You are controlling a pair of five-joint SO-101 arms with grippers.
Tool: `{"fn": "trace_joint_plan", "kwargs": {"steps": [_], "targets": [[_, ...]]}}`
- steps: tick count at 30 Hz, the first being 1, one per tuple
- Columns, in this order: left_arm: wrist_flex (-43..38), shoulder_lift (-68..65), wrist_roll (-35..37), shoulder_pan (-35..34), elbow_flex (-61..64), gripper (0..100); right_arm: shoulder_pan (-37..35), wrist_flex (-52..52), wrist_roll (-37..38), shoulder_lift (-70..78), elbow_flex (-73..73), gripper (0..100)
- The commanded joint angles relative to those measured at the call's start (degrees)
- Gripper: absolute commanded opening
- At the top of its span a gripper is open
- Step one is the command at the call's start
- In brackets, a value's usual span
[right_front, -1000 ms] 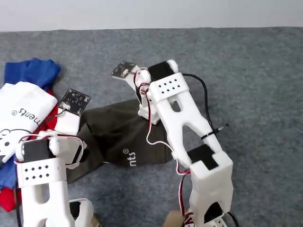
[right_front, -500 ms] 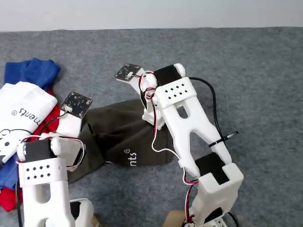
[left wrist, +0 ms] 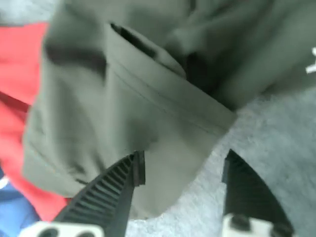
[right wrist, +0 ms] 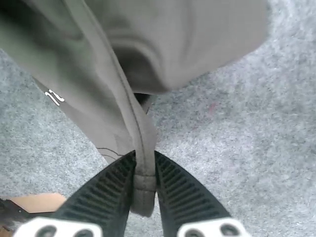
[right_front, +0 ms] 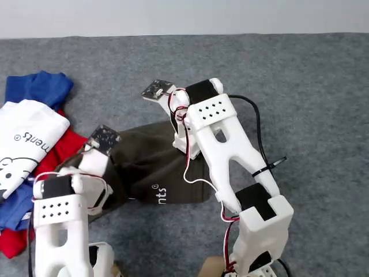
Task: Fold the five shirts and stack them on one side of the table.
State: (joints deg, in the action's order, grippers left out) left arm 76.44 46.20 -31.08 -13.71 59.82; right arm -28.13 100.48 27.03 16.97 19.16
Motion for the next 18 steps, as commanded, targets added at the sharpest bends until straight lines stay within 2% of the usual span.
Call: {"fn": "trace_joint_plan", "kwargs": {"steps": [1,7,13,18], "targets": [[-1.4,0.6,-4.2,0.7,2.2,27,0.6,2.3,-0.6,-0.7,0.5,0.9],[-10.5,0.6,-5.5,1.5,8.0,27,0.6,2.3,-0.6,0.8,0.4,0.9],[-15.8,0.6,-5.2,6.9,12.4,27,0.6,2.3,-0.6,2.2,0.5,0.9],[-19.9,0.6,-5.1,6.9,12.6,18,0.7,2.3,-0.6,2.1,0.5,0.9]]}}
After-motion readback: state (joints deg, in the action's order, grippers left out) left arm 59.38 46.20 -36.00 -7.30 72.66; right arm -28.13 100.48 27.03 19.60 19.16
